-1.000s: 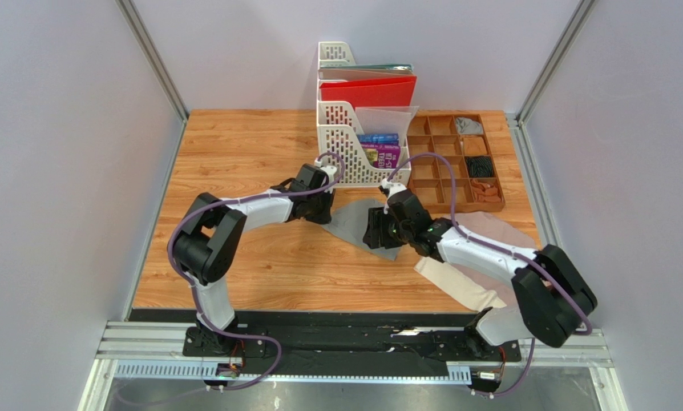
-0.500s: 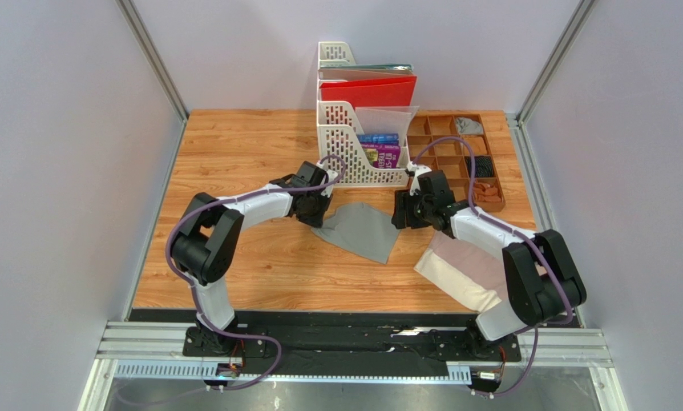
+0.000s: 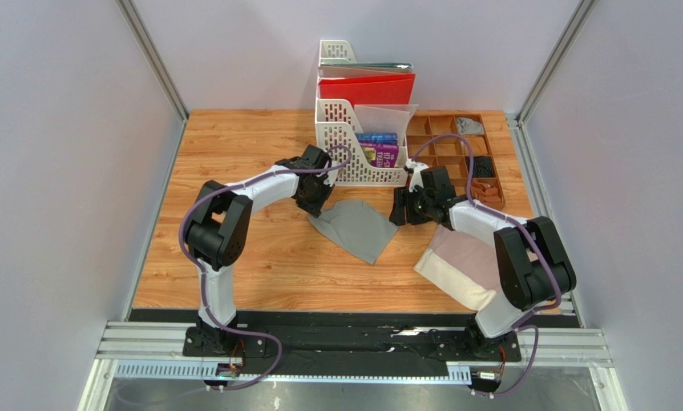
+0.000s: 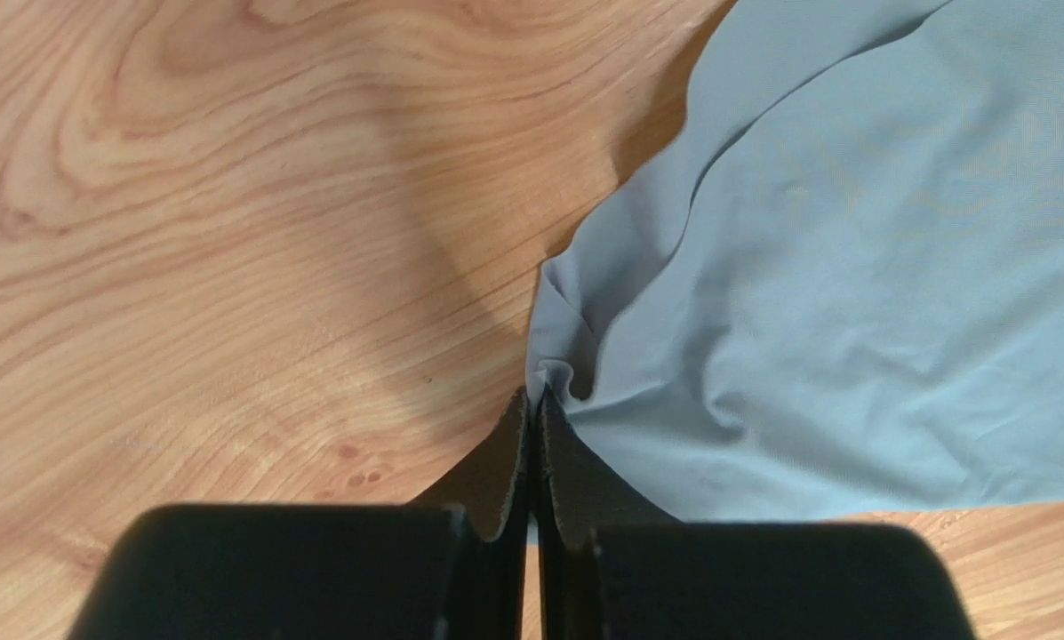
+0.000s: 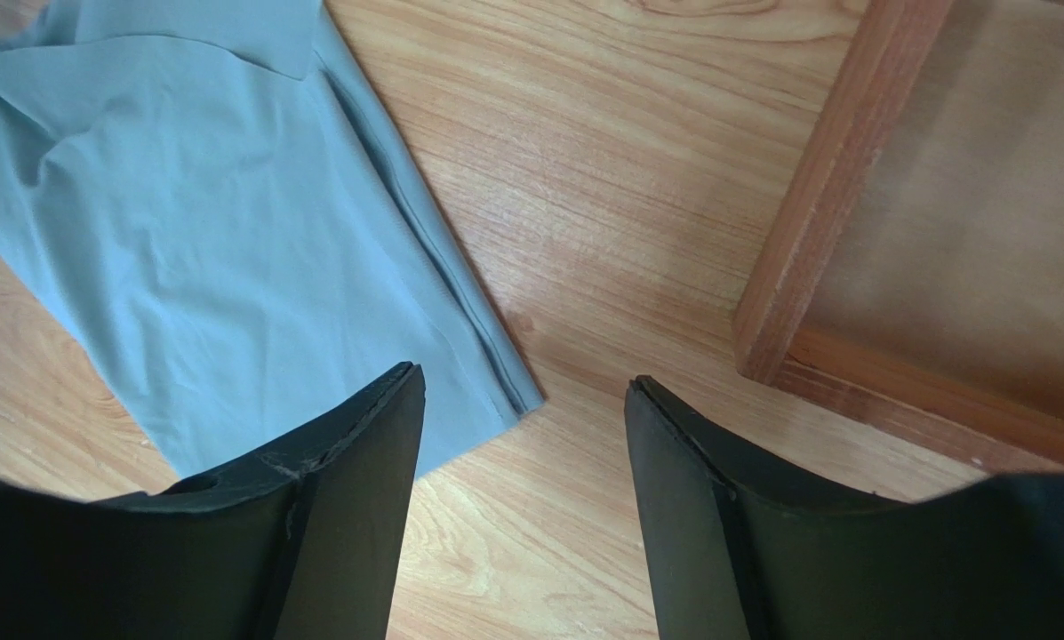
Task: Roll the underwear
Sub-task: Adjust the underwear at the center of the board.
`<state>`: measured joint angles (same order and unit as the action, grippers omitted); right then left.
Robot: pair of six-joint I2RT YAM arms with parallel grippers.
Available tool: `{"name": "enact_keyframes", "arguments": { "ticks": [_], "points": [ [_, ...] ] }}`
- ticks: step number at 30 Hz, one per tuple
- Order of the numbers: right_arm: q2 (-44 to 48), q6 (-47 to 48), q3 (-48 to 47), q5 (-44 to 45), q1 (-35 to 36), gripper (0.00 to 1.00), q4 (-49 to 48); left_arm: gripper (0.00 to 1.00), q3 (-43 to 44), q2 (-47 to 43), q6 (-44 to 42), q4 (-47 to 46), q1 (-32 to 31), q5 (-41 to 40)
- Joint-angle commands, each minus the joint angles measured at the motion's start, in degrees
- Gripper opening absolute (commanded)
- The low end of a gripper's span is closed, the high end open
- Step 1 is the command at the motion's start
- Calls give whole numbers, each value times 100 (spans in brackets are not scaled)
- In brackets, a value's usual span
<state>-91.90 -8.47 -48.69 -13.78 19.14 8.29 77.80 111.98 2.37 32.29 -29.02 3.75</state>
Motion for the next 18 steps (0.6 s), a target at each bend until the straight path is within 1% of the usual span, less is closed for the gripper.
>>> {"name": "enact_keyframes", "arguments": {
  "ticks": [1,5,12,18],
  "points": [
    [-223,109,-185,-677,-42,61,-153,0,656,315,-202,31,168,64],
    [-460,126,-281,-757,-42,60,-21,0,912,517,-237,181,177,82],
    [-566,91,-255,-678,-50,59,-83,0,948,597,-228,190,177,47],
    [-514,47,-203,-749,-24,53,6,0,851,562,-220,163,177,38]
  ]
}}
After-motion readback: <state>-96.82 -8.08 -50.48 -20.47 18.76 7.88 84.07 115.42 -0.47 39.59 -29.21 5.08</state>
